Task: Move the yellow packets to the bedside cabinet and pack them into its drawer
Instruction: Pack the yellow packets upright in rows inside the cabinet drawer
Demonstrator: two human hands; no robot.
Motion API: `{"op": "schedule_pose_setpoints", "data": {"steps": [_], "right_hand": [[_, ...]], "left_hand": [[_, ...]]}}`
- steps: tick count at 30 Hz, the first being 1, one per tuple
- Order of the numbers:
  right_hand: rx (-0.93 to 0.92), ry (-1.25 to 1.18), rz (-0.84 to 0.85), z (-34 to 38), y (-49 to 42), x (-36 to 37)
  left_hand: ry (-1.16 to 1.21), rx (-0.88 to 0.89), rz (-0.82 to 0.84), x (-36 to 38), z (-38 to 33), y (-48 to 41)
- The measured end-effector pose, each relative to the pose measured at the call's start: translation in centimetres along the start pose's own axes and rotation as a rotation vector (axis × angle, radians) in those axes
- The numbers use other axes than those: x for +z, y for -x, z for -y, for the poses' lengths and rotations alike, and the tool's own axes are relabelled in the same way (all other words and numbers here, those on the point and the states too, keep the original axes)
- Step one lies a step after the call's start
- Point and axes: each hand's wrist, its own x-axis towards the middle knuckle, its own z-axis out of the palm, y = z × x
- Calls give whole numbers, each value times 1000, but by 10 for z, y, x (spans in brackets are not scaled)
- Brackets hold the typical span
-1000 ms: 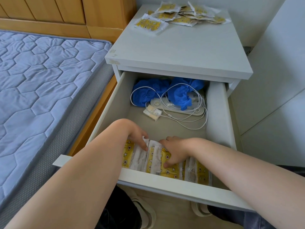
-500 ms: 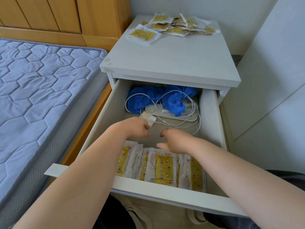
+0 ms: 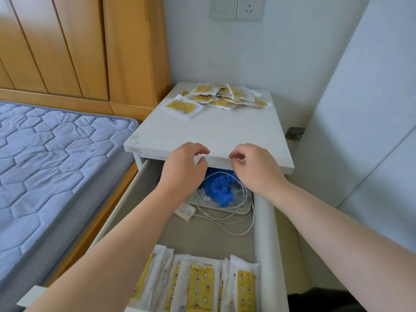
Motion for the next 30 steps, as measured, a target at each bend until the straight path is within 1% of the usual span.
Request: {"op": "schedule_pose_setpoints", "data": {"steps": [2, 5, 7, 10, 11, 13, 17, 20, 22, 27, 29, 30], "right_hand": [[44, -24, 9, -12, -18, 0], [189, -62, 112, -27, -47, 6], [250, -78, 161, -32, -68, 7], [307, -82, 216, -39, -98, 8], [328, -81, 201, -43, -107, 8], [364, -72, 118, -51, -125, 12], [381, 19, -50, -69, -156, 24], [340, 83, -129, -83, -179, 30], [314, 110, -148, -93, -196, 32], [271, 233, -112, -109, -239, 35], [248, 227, -141, -114, -253, 36], [245, 201, -183, -116, -260, 36]], "left_hand": [[-2, -8, 23, 5, -7, -17], [-64, -46, 64, 16, -7, -42], [-185, -73, 112, 25, -1, -57], [-449, -130, 237, 38, 13, -83], [-493, -151, 264, 40, 18, -94], [-521, -178, 279, 41, 29, -115], [-588, -180, 235, 43, 52, -151], [-614, -143, 206, 47, 59, -171], [-641, -128, 194, 50, 64, -185], [-672, -86, 135, 59, 73, -219], [-659, -25, 76, 62, 74, -230], [-647, 8, 40, 64, 75, -237]]}}
